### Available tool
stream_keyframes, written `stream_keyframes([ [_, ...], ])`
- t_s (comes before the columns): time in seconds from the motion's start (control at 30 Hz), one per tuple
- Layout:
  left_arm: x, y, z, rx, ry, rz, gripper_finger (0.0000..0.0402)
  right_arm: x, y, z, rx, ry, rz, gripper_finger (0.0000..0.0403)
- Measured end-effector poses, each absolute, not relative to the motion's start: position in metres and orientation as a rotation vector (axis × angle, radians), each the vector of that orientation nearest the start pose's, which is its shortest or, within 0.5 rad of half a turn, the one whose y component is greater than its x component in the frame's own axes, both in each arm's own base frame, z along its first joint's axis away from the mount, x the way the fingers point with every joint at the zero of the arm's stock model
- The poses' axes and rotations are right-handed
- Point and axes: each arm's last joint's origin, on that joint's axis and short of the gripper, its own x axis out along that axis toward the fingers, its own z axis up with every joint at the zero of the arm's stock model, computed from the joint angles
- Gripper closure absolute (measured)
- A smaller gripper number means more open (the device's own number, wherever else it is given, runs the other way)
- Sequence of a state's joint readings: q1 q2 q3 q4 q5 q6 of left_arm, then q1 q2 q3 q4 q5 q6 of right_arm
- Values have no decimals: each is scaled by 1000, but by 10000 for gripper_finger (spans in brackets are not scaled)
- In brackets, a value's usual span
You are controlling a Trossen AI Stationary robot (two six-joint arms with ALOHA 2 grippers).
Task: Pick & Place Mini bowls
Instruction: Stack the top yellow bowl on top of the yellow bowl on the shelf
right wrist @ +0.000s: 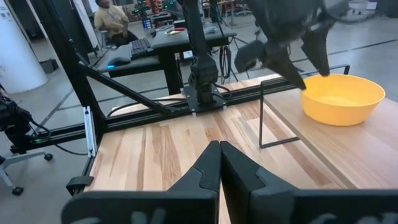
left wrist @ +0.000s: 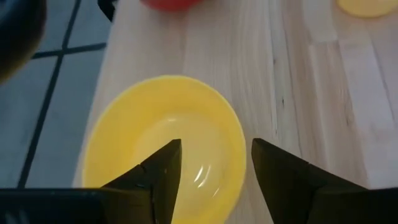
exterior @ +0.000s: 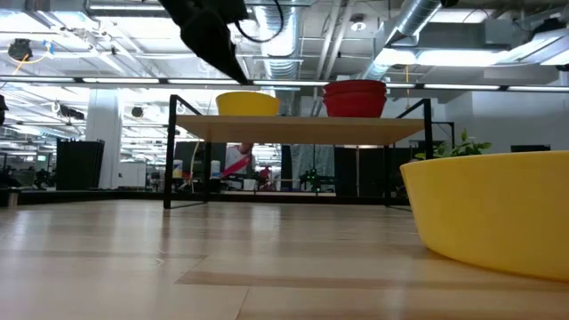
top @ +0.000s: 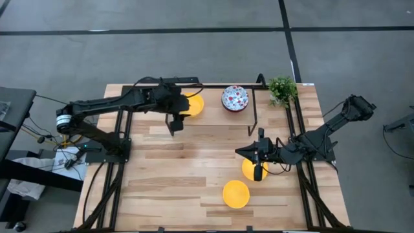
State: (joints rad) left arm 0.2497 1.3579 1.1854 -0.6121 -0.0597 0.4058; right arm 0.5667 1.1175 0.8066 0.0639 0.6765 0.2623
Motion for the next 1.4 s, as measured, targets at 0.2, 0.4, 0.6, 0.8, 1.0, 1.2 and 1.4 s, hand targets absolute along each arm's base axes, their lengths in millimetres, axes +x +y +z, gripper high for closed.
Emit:
stream_keyframes([
  [0.2, 257, 60, 334, 297, 731, 139, 207, 215, 115, 301, 117, 184, -135, 403],
  [0.4, 243, 35, 352, 294, 640, 87, 207, 215, 115, 301, 118, 184, -135, 403],
  [0.6, 238, 12, 359, 289, 597, 20, 207, 215, 115, 301, 118, 184, -135, 403],
  [0.8, 238, 0, 359, 310, 594, 13, 207, 215, 115, 301, 117, 184, -135, 403],
  [1.0, 238, -12, 359, 272, 586, -20, 207, 215, 118, 299, 116, 217, -52, 403],
  [1.2, 236, -28, 359, 270, 576, -79, 207, 211, 117, 282, 125, 428, 114, 403],
  [1.4, 236, -33, 359, 235, 575, -85, 207, 199, 110, 257, 193, 785, 224, 403],
])
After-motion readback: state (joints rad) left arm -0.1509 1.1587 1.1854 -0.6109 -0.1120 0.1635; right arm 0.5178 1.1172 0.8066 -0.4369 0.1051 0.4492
